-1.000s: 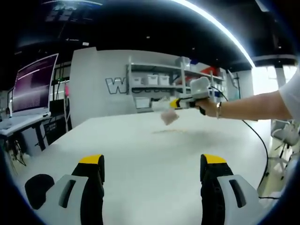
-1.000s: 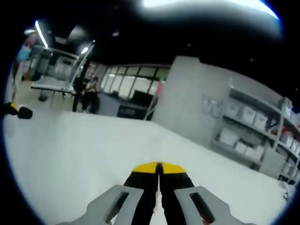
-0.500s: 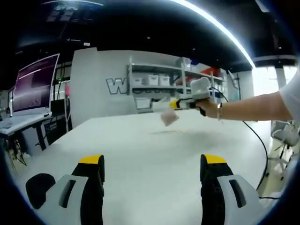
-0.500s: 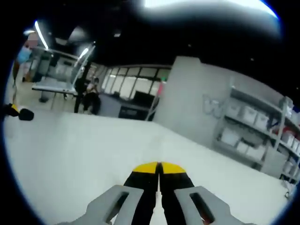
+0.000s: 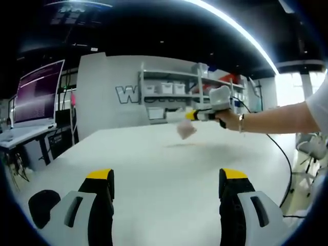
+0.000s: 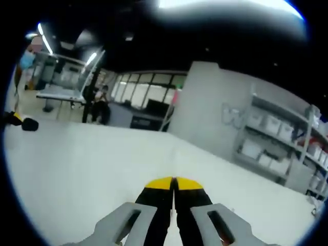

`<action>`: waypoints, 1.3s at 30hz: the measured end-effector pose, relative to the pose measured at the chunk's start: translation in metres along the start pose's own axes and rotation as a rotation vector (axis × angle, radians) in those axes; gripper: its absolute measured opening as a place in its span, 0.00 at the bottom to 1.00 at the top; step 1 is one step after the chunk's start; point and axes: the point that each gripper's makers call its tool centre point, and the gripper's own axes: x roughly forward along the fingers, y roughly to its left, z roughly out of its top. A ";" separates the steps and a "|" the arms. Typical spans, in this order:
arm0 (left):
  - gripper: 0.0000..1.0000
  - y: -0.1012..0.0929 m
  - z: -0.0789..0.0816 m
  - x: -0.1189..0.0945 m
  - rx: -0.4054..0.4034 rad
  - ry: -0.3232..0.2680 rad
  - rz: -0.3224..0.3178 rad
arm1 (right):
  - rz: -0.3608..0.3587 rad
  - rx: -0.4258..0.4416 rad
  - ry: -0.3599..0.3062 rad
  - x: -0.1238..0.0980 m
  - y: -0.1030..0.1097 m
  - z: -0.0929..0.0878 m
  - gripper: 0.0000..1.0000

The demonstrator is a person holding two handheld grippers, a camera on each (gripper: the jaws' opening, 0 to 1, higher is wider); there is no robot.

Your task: Open the resealable bag by pulling the two sides of the seal apart until the entire bag opening is separated and visibly accessible.

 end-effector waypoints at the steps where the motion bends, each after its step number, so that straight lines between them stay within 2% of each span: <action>1: 0.82 0.000 0.000 0.000 0.001 0.000 0.000 | 0.000 0.001 -0.001 -0.001 0.000 0.000 0.00; 39: 0.82 -0.010 0.006 -0.006 0.019 -0.006 -0.009 | 0.010 0.025 -0.053 -0.033 0.010 0.006 0.00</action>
